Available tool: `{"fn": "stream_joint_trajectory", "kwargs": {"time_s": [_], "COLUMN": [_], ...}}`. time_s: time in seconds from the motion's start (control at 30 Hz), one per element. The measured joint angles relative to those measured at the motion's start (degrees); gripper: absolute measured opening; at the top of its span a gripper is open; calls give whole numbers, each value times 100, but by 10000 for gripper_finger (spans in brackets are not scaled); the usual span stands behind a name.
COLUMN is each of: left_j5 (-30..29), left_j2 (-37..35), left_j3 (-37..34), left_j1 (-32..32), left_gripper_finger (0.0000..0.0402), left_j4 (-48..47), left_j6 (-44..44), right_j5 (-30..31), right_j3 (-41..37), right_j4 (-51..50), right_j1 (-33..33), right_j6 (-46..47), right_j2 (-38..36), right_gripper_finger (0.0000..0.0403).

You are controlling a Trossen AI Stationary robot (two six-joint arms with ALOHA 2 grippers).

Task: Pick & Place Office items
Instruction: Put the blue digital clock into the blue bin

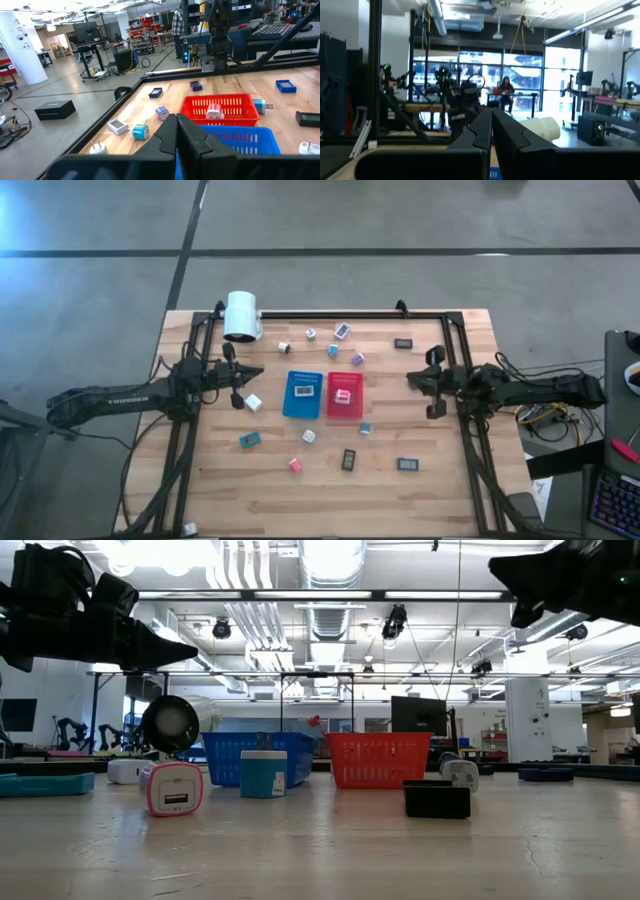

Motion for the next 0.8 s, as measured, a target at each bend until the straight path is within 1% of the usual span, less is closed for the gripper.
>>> {"fn": "stream_joint_trajectory", "kwargs": {"time_s": [0.63,0.8], "left_j5": [2,2], "left_j2": [0,18], "left_j3": [0,0], "left_j1": [1,2], "left_gripper_finger": [7,7], "left_j4": [0,6], "left_j6": [-21,-22], "right_j5": [49,153], "right_j3": [-87,-89], "right_j4": [-1716,-1942], "right_j1": [-2,-37], "right_j6": [-107,-196], "right_j2": [-2147,-2149], "right_gripper_finger": [8,8]}}
